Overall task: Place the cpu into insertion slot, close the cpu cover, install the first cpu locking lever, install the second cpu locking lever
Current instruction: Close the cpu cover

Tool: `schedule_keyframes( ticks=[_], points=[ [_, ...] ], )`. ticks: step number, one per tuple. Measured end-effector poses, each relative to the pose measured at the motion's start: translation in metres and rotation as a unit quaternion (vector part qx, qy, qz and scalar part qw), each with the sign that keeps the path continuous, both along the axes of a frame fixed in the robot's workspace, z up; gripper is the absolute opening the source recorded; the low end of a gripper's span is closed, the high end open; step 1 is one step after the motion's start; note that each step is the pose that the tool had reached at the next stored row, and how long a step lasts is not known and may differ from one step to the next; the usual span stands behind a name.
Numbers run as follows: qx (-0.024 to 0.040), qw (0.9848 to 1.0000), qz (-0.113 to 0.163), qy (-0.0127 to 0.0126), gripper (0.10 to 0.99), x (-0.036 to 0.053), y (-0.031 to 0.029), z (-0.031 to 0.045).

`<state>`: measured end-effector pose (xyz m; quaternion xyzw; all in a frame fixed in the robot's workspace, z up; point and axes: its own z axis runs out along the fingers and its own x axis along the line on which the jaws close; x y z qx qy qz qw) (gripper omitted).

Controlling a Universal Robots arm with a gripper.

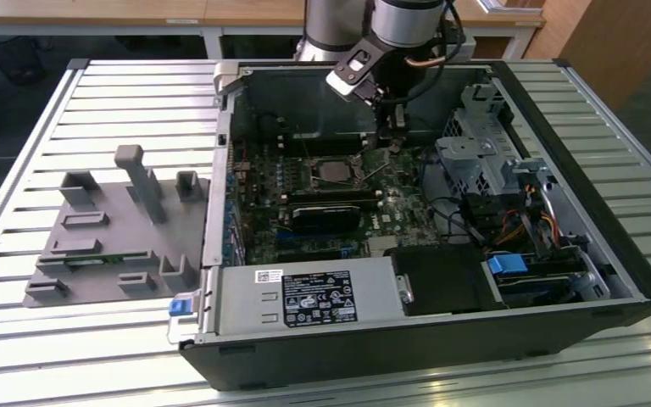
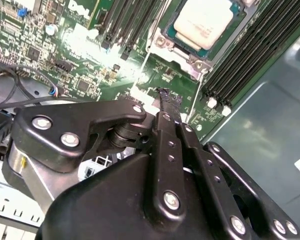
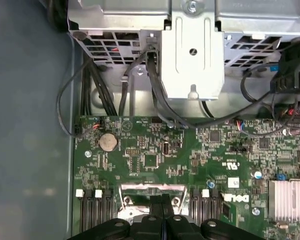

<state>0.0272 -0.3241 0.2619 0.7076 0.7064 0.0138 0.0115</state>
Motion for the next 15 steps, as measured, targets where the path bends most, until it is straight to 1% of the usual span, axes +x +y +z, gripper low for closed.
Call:
schedule_keyframes(
  ticks=[4,11,15],
  points=[
    [0.0000,1.0000,0.004,0.0009,0.106,0.0054,0.0004,-0.0008],
    [0.0000,1.0000,0.004,0.0052,0.106,0.0166,0.0039,-0.0020],
    [-0.0001,1.0000,0.004,0.0090,0.106,0.0229,0.0062,-0.0026]
  ],
)
